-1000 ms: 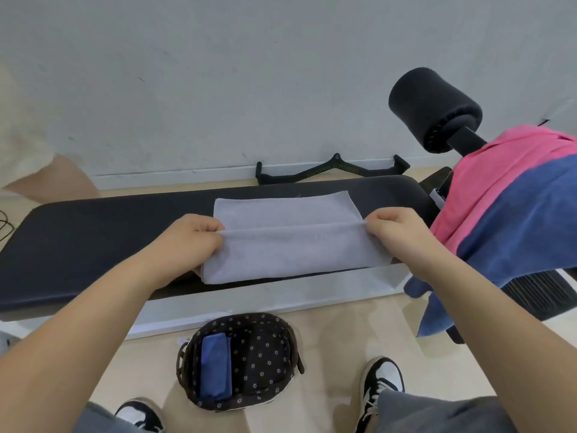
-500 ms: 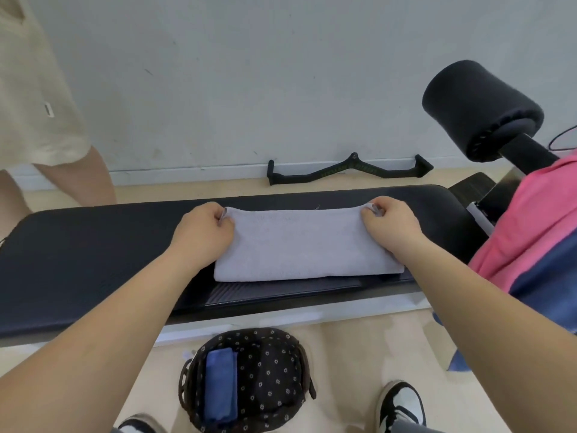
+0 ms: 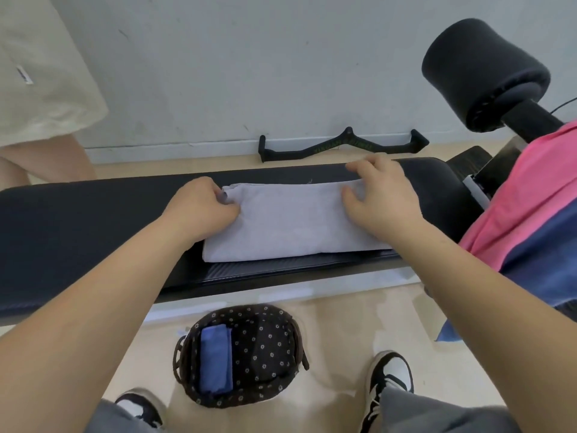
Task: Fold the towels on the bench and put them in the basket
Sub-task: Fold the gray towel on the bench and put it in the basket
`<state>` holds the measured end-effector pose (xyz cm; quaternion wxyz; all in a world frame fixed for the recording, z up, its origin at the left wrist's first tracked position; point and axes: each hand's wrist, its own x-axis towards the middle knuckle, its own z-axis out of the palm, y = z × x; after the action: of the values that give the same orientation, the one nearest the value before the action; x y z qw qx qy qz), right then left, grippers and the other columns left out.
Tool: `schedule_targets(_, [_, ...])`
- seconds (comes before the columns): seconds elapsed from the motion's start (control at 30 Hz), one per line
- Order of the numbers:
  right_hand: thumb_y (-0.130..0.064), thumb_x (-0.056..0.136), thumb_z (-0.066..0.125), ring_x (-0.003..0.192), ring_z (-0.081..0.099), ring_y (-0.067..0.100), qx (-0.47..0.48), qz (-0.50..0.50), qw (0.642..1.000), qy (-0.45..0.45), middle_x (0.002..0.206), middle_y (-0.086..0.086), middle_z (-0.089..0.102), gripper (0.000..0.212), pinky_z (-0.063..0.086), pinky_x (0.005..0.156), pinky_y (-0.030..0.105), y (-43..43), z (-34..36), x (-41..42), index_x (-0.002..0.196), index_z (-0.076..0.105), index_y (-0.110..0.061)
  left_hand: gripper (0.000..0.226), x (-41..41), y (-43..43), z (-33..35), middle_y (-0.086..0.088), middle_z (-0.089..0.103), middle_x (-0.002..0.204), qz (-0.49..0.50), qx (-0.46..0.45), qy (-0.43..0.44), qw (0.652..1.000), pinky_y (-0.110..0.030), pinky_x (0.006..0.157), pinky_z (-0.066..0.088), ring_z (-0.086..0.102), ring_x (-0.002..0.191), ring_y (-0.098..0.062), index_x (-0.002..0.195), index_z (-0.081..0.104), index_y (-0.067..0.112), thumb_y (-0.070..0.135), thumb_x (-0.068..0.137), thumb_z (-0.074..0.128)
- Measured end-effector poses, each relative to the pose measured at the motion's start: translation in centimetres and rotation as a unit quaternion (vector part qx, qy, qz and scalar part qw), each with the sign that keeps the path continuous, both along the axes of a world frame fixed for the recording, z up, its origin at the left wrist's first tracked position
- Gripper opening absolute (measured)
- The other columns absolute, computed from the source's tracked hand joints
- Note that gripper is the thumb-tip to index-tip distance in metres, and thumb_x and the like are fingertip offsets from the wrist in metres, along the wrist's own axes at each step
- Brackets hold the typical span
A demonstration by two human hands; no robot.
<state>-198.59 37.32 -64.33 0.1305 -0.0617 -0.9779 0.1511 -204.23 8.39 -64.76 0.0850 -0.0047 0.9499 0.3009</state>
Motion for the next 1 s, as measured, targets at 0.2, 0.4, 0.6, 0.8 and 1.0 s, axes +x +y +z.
schedule_targets(0.2, [-0.066, 0.1, 0.035, 0.159, -0.005, 0.028, 0.016, 0.131, 0.971, -0.2, 0.173, 0.001, 0.002, 0.067, -0.002, 0.128, 0.048, -3.5, -1.9, 1.4, 0.161, 0.019, -0.043, 0.025, 0.6, -0.4, 1.5, -0.001, 0.068, 0.093, 0.066, 0.205, -0.01, 0.976, -0.038, 0.075, 0.054, 0.064, 0.086, -0.02, 0.091, 0.066, 0.012, 0.034, 0.084, 0.074])
schedule_targets(0.4, [-0.072, 0.098, 0.019, 0.157, -0.018, 0.028, 0.073, 0.123, 0.96, -0.241, 0.172, -0.002, -0.013, 0.07, -0.01, 0.126, 0.053, -3.8, -2.3, 1.2, 0.161, 0.003, -0.047, 0.022, 2.5, -1.3, 1.8, 0.0, 0.076, 0.102, 0.04, 0.223, -0.112, 0.968, -0.033, 0.068, 0.056, 0.072, 0.092, -0.02, 0.107, 0.074, 0.018, 0.037, 0.098, 0.067])
schedule_targets(0.6, [-0.071, 0.088, 0.025, 0.126, 0.042, 0.03, 0.123, 0.181, 0.973, -0.074, 0.134, 0.006, 0.044, 0.077, 0.036, 0.106, 0.047, -6.6, -2.0, 2.3, 0.15, 0.045, -0.031, 0.023, 2.7, -1.8, 3.3, -0.003, 0.077, 0.098, 0.086, 0.339, -0.096, 0.932, -0.03, 0.056, 0.054, 0.072, 0.083, -0.02, 0.105, 0.071, 0.015, 0.037, 0.099, 0.066])
schedule_targets(0.8, [-0.066, 0.085, 0.054, 0.102, 0.052, 0.014, -0.015, 0.198, 0.973, -0.119, 0.098, -0.012, 0.044, 0.063, 0.043, 0.083, 0.03, -7.4, -0.9, 2.1, 0.139, 0.059, -0.034, 0.014, 3.1, -0.1, 4.9, -0.003, 0.063, 0.07, 0.101, 0.397, -0.082, 0.909, -0.026, 0.046, 0.041, 0.057, 0.059, -0.019, 0.082, 0.061, 0.018, 0.023, 0.093, 0.068])
schedule_targets(1.0, [-0.045, 0.095, 0.06, 0.079, 0.066, 0.018, -0.179, -0.018, 0.978, -0.103, 0.077, -0.003, 0.068, 0.026, 0.058, 0.074, 0.038, -1.3, 0.9, 1.1, 0.087, 0.072, -0.024, 0.021, 4.4, 5.2, 5.4, -0.003, 0.062, 0.067, -0.016, 0.347, -0.068, 0.935, -0.028, 0.047, 0.05, 0.059, 0.055, -0.017, 0.108, 0.069, 0.012, 0.009, 0.087, 0.064])
